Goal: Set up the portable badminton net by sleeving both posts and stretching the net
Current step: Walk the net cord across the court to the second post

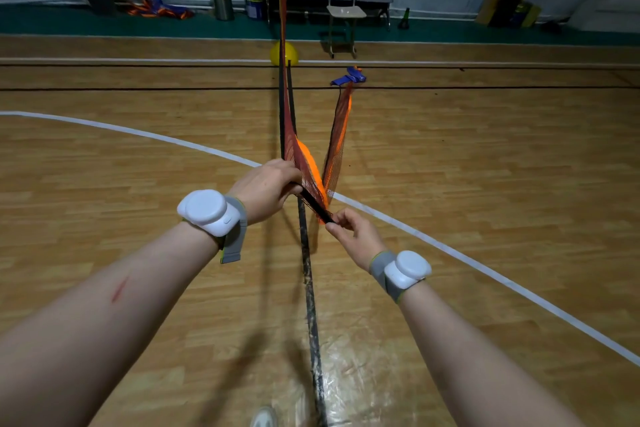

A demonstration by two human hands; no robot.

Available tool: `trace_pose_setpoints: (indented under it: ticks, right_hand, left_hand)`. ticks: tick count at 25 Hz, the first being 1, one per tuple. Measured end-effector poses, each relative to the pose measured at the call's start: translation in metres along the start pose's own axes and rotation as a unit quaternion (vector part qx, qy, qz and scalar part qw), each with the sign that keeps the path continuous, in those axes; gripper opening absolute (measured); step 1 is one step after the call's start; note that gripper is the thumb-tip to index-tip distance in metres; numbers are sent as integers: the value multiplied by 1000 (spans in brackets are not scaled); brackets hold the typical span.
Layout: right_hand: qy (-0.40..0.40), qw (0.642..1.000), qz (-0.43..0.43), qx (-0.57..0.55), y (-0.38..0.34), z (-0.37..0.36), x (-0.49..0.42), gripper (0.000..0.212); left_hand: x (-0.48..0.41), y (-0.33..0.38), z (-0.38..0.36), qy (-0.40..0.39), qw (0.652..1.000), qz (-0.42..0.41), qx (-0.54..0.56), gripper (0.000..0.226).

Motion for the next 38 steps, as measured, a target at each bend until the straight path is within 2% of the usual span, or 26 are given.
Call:
trace_pose_setpoints:
  ticks: [4,9,15,20,24,27,29,32,38]
  right_hand:
    - [8,1000,-6,-15,-1,6,9,5]
    - [1,999,43,-20,-22,6,30,17]
    - [-6,1000,25,-5,-31,20,54,27]
    - [-35,999,8,0,-24,27,68,34]
    - [-9,1000,12,-4,-16,28,75,15]
    - [4,999,13,43,-10,27,74,19]
    - [-4,1000,2,17,-7,23,74,16]
    - [-5,1000,-19,-10,-5,12,74,11]
    - [0,999,-29,23,-15,-8,78,7]
  left_hand:
    - [2,-3,-5,-13,1000,26,0,19]
    - [2,4,-20,-40,998,42,6,18]
    - [19,50,-34,-65,997,-25,29,32]
    - [36,65,-39,-86,996,-11,19,30]
    - [40,72,-36,-85,996,-25,-11,25]
    - [39,73,-26,-48,999,-26,2,21]
    - [39,69,-18,-30,999,-33,3,19]
    - [45,58,-8,-26,999,-41,0,18]
    - [61,32,6,-33,999,-37,-4,16]
Point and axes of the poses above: each hand's wrist, its own x-axis away from the middle knuckle, its own z-axis out of the back of the hand, y = z × x, the point moved 1 cm from there along -x, towards the middle knuckle, and after that the axes turned 7 degrees about z, right-handed, at the moved point
